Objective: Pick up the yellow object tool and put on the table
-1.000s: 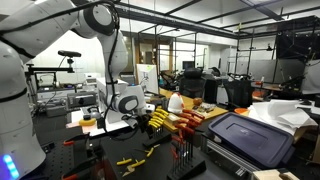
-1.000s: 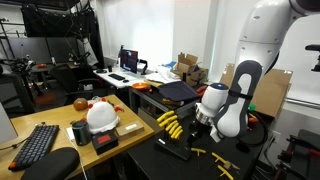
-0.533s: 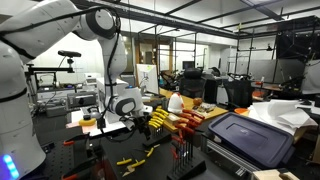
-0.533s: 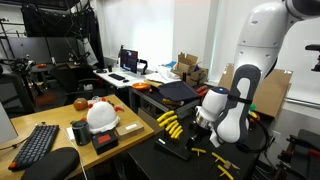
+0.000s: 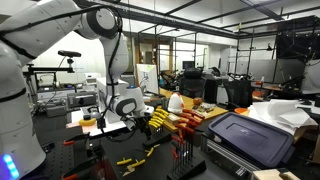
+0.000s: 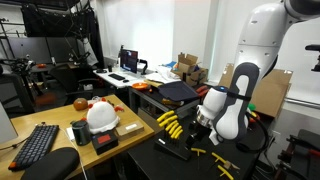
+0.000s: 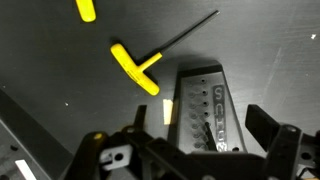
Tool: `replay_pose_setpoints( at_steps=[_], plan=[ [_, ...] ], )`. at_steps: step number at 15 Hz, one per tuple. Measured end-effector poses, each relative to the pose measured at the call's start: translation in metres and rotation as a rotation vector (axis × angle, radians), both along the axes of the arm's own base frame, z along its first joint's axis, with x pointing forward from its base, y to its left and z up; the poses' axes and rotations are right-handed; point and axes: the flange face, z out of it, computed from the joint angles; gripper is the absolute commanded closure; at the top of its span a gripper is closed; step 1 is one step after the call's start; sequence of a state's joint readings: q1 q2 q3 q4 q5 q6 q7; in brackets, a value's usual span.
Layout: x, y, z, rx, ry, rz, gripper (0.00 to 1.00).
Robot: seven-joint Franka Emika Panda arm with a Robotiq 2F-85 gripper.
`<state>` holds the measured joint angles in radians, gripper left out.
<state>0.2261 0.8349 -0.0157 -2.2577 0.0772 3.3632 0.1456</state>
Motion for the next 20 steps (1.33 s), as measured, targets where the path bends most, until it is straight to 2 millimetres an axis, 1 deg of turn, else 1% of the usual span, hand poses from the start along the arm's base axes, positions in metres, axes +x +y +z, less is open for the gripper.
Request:
replay_pose_setpoints(
  at_steps=[6,10,16,20],
  plan=[
    [0.002,0.005,0.001,0.043,0.01,-0.034,0.0],
    [0.008,0.008,0.009,0.095,0.009,-0.075,0.0],
    [0.017,0.003,0.022,0.086,-0.019,-0.076,0.0],
    [0.02,0.005,0.029,0.061,-0.038,-0.054,0.0]
  ],
)
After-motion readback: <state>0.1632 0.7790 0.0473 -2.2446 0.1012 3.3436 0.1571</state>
